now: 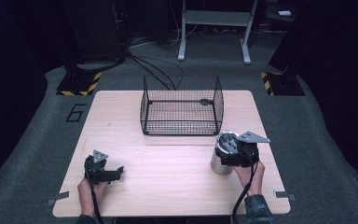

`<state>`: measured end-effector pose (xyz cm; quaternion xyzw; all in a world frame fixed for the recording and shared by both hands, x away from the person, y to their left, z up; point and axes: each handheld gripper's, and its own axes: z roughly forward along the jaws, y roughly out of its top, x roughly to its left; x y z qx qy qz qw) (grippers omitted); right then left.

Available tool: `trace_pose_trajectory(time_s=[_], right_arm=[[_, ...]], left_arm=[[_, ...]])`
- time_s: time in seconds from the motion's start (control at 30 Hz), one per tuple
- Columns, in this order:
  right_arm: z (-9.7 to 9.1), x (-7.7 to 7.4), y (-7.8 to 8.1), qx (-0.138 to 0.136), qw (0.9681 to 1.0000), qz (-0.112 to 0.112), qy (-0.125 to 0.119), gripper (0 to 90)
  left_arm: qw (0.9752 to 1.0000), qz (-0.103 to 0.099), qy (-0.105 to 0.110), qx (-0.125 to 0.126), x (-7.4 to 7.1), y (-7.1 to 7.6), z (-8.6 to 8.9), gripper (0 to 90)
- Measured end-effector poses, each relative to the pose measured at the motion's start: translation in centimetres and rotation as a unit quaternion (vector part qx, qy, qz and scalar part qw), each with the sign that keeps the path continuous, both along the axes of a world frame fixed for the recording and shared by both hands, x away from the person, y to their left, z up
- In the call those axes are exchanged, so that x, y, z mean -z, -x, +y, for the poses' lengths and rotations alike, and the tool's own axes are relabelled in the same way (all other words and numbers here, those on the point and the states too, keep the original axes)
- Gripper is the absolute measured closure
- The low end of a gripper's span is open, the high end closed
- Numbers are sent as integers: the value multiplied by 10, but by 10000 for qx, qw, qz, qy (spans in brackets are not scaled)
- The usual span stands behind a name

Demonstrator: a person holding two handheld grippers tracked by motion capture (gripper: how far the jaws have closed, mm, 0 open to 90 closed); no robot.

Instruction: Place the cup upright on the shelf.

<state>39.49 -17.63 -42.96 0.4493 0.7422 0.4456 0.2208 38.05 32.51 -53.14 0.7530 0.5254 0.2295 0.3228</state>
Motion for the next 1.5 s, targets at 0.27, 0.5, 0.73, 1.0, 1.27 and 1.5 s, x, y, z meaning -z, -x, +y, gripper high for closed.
trace_pose_trajectory(time_s=[0.27, 0.5, 0.73, 1.0, 1.27, 1.5], right_arm=[[1, 1, 2, 69, 9998, -147, 71, 23], [1, 2, 3, 54, 9996, -231, 138, 29], [0, 1, 3, 91, 9996, -252, 90, 31], [-1, -8, 4, 59, 9994, -308, 119, 32], [1, -18, 3, 33, 9993, -337, 152, 32], [4, -26, 0, -23, 9993, -350, 136, 32]], left_arm=[[10000, 1, -2, 3, 0, 0, 0, 36], [10000, 1, -2, 2, 0, 0, 0, 36], [10000, 1, -2, 2, 0, 0, 0, 36], [10000, 1, -1, 1, 0, 0, 0, 36], [10000, -1, 0, 0, 0, 0, 0, 36], [10000, -1, -4, 0, 0, 0, 0, 35]])
